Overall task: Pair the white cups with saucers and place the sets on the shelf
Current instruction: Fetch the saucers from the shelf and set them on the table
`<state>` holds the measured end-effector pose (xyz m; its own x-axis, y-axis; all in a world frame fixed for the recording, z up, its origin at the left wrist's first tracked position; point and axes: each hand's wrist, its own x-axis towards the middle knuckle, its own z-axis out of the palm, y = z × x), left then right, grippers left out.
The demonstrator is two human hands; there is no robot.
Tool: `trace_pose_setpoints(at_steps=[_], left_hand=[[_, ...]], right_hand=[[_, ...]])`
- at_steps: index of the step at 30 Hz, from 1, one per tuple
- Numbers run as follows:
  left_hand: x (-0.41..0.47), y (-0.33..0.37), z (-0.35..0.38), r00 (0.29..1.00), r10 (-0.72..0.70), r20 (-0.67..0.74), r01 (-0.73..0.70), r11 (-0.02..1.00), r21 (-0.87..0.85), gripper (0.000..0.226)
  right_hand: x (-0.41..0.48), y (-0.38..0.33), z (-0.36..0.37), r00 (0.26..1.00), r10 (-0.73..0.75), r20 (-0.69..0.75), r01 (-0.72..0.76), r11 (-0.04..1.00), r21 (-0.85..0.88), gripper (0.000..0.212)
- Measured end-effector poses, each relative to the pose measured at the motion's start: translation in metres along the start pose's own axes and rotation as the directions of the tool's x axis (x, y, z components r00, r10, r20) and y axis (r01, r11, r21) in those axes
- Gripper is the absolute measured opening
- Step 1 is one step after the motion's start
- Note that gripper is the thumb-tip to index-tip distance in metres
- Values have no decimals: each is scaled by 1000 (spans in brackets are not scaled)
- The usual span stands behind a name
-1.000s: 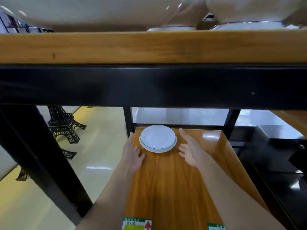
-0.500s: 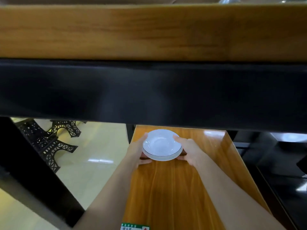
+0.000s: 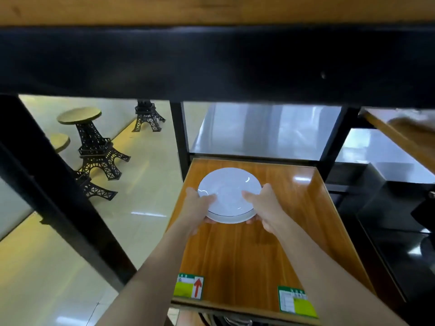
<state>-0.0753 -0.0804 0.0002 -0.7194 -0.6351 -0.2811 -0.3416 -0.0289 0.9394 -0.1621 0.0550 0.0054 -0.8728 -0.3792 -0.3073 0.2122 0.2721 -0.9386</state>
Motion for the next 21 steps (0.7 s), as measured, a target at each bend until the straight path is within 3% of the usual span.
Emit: trace_pose_setpoints(at_steps=[6,13,17,21], left_hand=[[-57,-7,0,990,114,-79,-120,989,-83,31],[-120,-38,-12,983,148,-105,-161,978,-131,28],[-160,-54,-17,979,202,-38,-206,967,-153,23],[-214,-72,-26,962,265,63,-249,950,-191,22]], right_hand=[[-44,14,-8,997,-73,-3,73,995,70,34],[-118,44,-10,987,-153,-48,157,983,99,29],[-173,60,-16,968,-189,-163,202,977,66,25],[-239,83,-17,947,-200,-252,243,958,153,23]])
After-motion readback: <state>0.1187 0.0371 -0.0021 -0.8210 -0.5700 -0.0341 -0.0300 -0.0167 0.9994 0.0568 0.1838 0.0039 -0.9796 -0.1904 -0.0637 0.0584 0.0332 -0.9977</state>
